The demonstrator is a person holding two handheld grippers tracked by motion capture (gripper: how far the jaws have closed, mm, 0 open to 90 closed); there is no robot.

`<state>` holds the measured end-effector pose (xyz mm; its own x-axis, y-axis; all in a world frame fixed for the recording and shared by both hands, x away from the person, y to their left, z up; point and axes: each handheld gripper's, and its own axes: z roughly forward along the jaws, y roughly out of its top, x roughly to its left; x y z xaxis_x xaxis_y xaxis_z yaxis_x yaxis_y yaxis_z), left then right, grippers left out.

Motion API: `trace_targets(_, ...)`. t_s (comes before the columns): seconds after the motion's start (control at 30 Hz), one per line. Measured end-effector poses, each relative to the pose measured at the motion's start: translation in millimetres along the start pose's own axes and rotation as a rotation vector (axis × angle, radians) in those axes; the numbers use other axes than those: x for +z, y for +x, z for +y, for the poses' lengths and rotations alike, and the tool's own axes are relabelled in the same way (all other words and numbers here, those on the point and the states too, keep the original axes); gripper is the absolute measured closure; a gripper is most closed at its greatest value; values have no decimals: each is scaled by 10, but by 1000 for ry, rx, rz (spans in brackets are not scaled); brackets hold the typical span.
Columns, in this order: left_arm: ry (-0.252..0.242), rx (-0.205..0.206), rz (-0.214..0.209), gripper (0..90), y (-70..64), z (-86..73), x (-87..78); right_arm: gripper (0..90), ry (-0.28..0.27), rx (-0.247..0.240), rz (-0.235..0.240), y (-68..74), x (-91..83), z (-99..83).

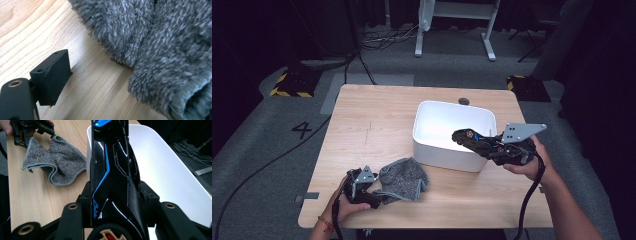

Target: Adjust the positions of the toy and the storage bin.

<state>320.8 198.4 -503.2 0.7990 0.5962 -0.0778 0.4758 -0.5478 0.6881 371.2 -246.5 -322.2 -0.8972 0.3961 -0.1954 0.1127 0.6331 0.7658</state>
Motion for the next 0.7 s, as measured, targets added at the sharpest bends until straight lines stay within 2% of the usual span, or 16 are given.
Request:
trace_targets(0.27, 0, 1, -1, 145, 2, 1, 1, 577, 0, -11, -19, -84, 40, 79)
trace_targets(0.7, -1, 1, -1, 145, 2, 0, 1, 576, 16, 13, -19, -280, 147, 111)
